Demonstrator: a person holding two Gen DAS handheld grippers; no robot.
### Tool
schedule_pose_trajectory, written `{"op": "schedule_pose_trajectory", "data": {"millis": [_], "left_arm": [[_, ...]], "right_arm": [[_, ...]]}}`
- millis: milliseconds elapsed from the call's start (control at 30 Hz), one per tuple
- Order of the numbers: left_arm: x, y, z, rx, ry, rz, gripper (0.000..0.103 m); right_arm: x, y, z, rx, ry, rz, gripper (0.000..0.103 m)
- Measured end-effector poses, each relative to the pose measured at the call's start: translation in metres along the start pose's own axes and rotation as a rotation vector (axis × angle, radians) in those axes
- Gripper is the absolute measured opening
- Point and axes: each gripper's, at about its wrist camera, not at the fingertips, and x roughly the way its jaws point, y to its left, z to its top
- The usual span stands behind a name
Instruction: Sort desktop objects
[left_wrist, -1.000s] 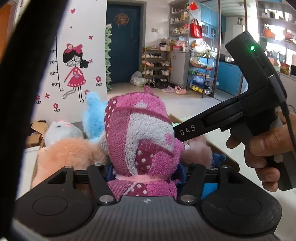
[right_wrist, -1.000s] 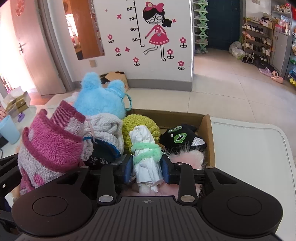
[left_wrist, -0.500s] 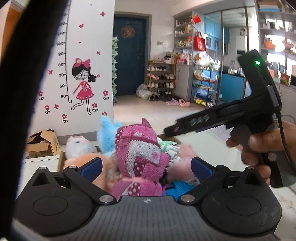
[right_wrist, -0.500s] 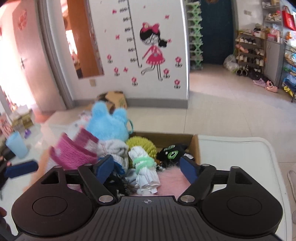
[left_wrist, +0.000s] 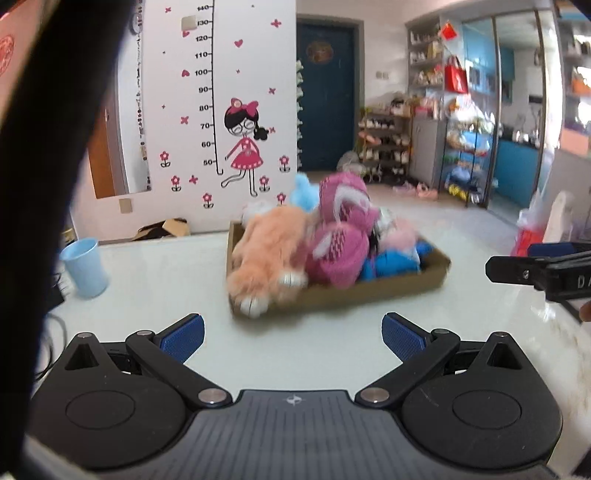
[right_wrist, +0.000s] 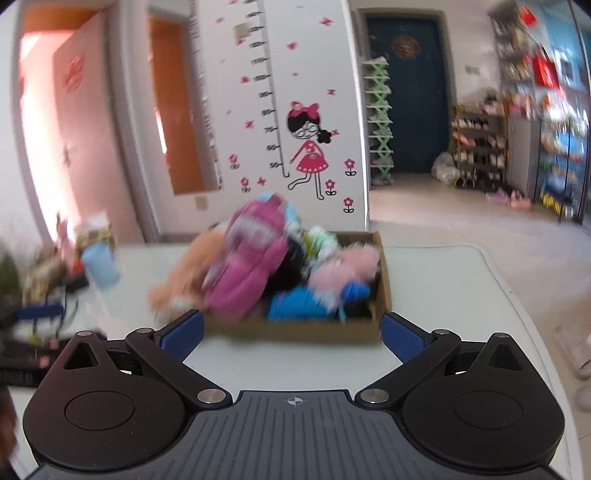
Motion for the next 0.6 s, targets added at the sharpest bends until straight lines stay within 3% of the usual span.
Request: {"op": "schedule_pose_trajectory", "data": {"millis": [300, 500, 600], "left_arm": [[-0.025, -0.004, -0.01, -0.041, -0.016, 0.011, 0.102], [-0.032, -0.017, 0.003, 0.009, -0.058, 0.041, 0.102], [-0.034, -0.017, 0.012, 0.01, -0.078, 0.019, 0.102]], "right_arm": [[-0.033, 0.022, -0.047, -0.016, -0.001, 0.003, 0.103], [-0.054, 0.029, -0.044, -0.031, -0.042, -0.003, 0.103], [-0.068, 0.031, -0.037, -0.044, -0.069, -0.001, 0.103]]}}
